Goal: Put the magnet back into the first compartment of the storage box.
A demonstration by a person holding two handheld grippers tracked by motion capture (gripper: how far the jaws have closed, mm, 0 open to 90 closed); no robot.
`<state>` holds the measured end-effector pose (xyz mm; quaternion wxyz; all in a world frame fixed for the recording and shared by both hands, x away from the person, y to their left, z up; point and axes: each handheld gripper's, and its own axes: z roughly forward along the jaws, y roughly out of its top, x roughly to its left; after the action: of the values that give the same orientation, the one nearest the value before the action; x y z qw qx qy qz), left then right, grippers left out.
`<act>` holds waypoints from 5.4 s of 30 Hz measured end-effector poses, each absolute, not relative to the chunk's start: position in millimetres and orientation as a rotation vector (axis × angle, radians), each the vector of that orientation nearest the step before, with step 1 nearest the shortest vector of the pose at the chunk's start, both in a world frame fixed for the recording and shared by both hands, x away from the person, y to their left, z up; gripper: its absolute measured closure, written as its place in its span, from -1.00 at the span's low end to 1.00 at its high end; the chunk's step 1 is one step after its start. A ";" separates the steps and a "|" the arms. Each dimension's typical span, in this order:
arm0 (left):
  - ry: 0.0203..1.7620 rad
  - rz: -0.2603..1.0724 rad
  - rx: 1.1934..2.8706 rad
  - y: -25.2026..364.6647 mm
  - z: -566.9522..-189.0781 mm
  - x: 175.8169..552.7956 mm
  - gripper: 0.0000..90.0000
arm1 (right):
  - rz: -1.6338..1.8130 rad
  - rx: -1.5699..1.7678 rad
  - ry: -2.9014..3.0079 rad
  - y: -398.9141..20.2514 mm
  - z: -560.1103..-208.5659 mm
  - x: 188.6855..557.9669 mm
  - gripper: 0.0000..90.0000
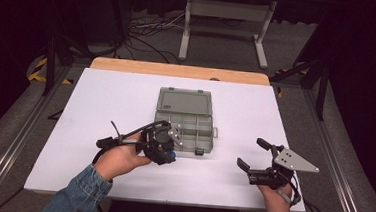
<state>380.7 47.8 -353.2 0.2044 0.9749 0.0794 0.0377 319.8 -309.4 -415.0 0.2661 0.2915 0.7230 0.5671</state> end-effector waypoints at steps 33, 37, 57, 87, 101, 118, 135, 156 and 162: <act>0.449 0.240 2.622 59.6 -327.9 445.7 0.38 | 1.537 0.792 1.954 -311.5 -415.1 320.8 -0.91; 0.487 0.253 2.612 61.1 -327.3 455.5 0.38 | 1.538 0.792 1.951 -312.2 -415.0 320.9 -0.91; 0.669 0.275 2.585 70.4 -342.3 494.4 0.38 | 1.539 0.787 1.954 -312.1 -414.5 321.6 -0.91; 0.739 0.204 2.611 71.2 -386.3 511.6 0.38 | 1.542 0.784 1.961 -311.8 -414.8 322.4 -0.91; 0.747 0.183 2.652 70.1 -394.1 513.9 0.37 | 1.546 0.789 1.964 -311.3 -415.1 322.6 -0.91; 0.752 0.157 2.689 67.2 -400.1 515.9 0.37 | 1.563 0.791 1.959 -309.8 -415.7 323.0 -0.91; 0.731 0.167 2.691 67.9 -397.2 513.6 0.20 | 1.566 0.792 1.954 -311.2 -415.6 322.9 -0.91; 0.672 0.270 2.465 91.0 -342.3 471.6 -0.75 | 1.560 0.793 1.956 -309.6 -414.7 323.6 -0.91; 0.630 0.319 2.383 103.1 -330.2 453.1 -0.88 | 1.560 0.796 1.952 -310.7 -414.0 323.3 -0.91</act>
<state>453.1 103.1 -330.2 0.3225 0.9076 0.2398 0.1215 323.3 -310.7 -414.0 0.2568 0.2934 0.7193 0.5749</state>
